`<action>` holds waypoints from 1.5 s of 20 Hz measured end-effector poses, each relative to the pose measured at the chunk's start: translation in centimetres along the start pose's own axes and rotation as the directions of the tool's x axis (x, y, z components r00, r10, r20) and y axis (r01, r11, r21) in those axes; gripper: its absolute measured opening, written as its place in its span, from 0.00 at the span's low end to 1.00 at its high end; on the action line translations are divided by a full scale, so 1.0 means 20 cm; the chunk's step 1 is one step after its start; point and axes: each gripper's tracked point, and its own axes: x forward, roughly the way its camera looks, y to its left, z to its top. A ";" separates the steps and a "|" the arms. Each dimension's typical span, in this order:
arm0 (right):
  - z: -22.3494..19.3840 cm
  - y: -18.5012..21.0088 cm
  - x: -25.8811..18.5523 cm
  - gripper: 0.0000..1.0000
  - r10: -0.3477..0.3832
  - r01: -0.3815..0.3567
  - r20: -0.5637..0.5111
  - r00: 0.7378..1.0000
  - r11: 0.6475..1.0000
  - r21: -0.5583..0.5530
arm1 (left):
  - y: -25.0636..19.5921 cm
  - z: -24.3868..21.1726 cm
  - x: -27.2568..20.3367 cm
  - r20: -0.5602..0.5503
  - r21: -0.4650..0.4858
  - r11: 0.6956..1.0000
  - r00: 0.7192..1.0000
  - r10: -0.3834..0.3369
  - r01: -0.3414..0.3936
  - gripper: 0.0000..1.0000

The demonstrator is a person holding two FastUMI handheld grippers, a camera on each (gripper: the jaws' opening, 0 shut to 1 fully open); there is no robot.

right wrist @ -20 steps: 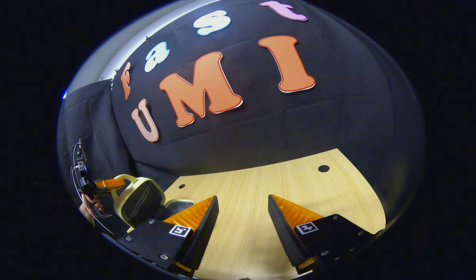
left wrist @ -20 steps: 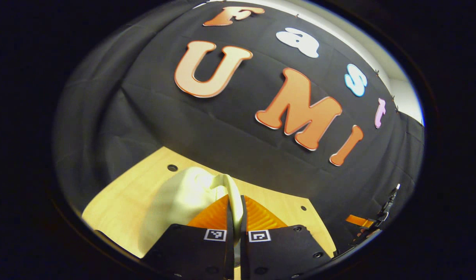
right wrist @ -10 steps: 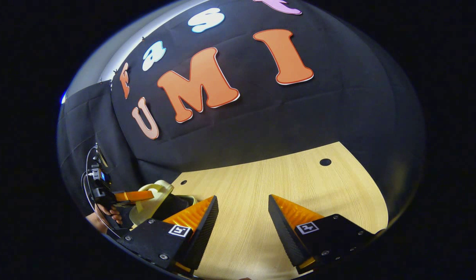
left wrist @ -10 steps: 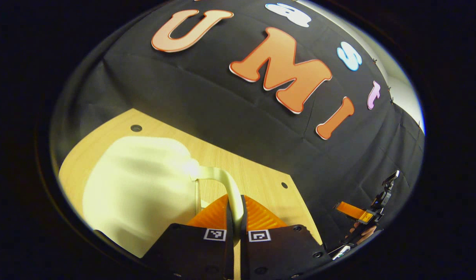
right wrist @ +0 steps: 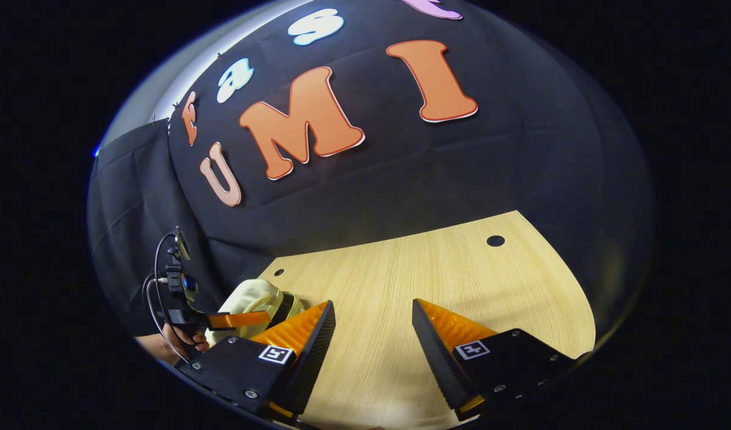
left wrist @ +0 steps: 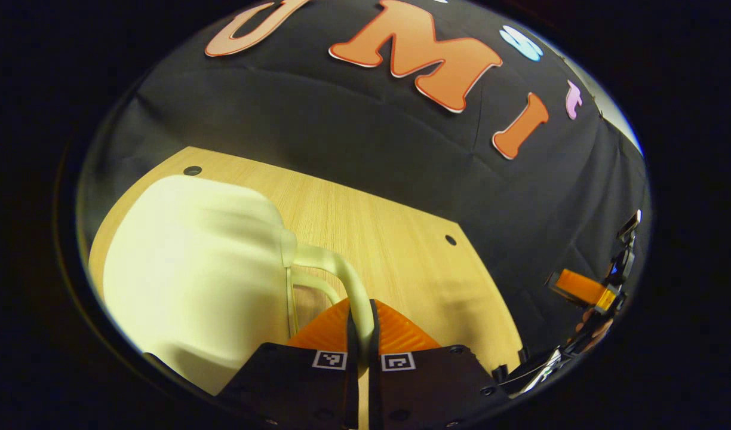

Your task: First open the suitcase, pack the skin care products into it, and then close the suitcase.

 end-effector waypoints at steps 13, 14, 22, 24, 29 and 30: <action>-0.01 0.10 -0.04 0.83 -0.002 0.004 0.029 1.000 0.998 -0.064 | -0.20 -0.21 -0.04 0.002 0.350 0.930 0.993 0.122 -0.114 0.60; 0.00 0.11 -0.04 0.84 -0.007 0.010 0.043 0.999 0.996 -0.088 | -0.22 -0.14 -0.07 0.045 0.373 0.919 0.992 0.121 -0.129 0.75; 0.26 0.36 -0.09 0.85 0.031 0.038 0.217 0.976 0.951 -0.307 | -0.41 0.40 -0.40 0.403 0.368 0.880 0.904 0.141 -0.301 0.97; 0.32 0.45 -0.10 0.86 0.066 0.027 0.258 0.964 0.939 -0.342 | -0.48 0.48 -0.50 0.480 0.366 0.877 0.870 0.108 -0.311 0.96; 0.47 0.58 -0.14 0.86 0.111 0.078 0.375 0.920 0.888 -0.454 | -0.58 0.69 -0.69 0.560 0.410 0.841 0.825 0.073 -0.352 0.98; 0.50 0.60 -0.15 0.86 0.121 0.083 0.393 0.912 0.882 -0.465 | -0.60 0.70 -0.71 0.568 0.407 0.846 0.821 0.061 -0.344 0.98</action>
